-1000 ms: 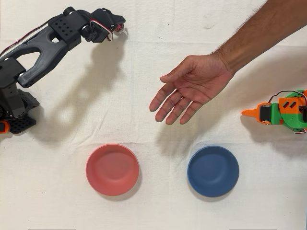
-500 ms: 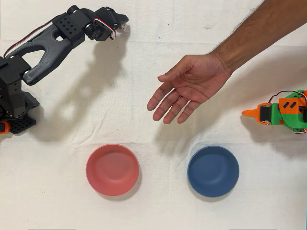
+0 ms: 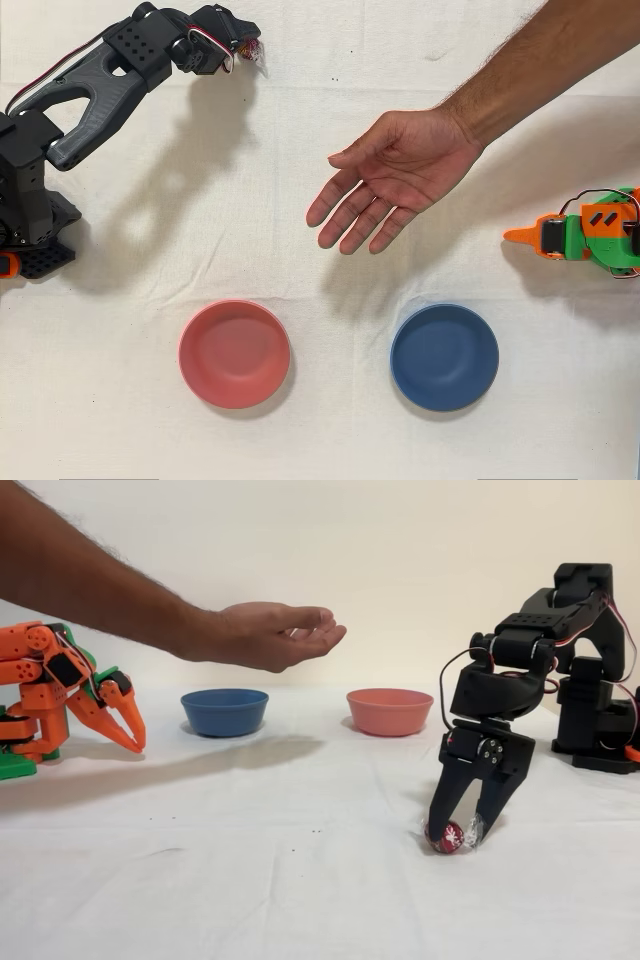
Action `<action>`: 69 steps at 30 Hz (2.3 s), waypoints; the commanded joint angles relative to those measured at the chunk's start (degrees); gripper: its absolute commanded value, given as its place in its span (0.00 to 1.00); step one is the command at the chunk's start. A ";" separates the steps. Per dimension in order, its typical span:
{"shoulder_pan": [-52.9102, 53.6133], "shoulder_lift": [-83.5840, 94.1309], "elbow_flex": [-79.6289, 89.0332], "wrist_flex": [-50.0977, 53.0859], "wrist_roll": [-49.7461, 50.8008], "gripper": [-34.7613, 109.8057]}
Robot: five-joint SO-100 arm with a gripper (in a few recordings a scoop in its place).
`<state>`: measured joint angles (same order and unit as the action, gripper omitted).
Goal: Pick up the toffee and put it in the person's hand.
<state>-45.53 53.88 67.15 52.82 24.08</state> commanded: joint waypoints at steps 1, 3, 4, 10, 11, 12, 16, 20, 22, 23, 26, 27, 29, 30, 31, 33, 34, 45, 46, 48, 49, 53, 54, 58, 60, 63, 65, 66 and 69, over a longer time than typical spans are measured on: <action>-0.79 1.67 -1.67 0.79 2.11 0.40; -0.62 1.58 -1.67 0.70 2.72 0.40; -0.44 1.58 -1.67 0.70 3.08 0.40; 0.53 1.58 -1.93 0.62 5.63 0.39; 0.62 1.58 -1.93 0.70 5.89 0.38; 0.70 1.58 -1.93 0.79 6.15 0.38; 0.88 2.02 -1.85 1.49 8.09 0.37; 1.49 3.16 -1.49 1.93 9.14 0.36; 1.93 3.87 -1.32 2.20 8.96 0.36; 2.11 4.31 -1.32 2.46 8.79 0.36; 2.81 5.62 -0.70 2.99 8.44 0.35; 2.99 6.06 -0.26 3.16 8.17 0.35; 3.34 7.21 0.44 3.52 7.73 0.35; 3.52 7.82 0.97 3.69 7.47 0.35; 3.69 8.44 1.32 3.78 7.21 0.35; 4.13 10.28 2.46 3.96 6.77 0.35; 4.48 11.16 3.08 3.96 6.59 0.35; 8.09 19.34 7.65 5.54 2.37 0.35; 8.35 19.95 8.09 5.71 2.11 0.35; 9.05 21.45 9.05 5.98 1.41 0.35; 9.32 22.06 9.23 6.24 0.97 0.35; 10.81 25.31 11.16 6.33 -0.35 0.35; 11.25 26.46 12.13 5.89 -0.53 0.36; 12.92 31.64 16.61 4.13 -1.14 0.36; 13.71 34.19 18.63 3.60 -1.49 0.36; 15.21 37.88 21.45 2.99 -2.20 0.36; 16.26 40.17 23.12 2.72 -2.55 0.36; 16.79 41.22 23.91 2.64 -2.72 0.36; 18.72 44.30 25.66 2.64 -3.43 0.36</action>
<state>-28.39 89.21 92.29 55.90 20.74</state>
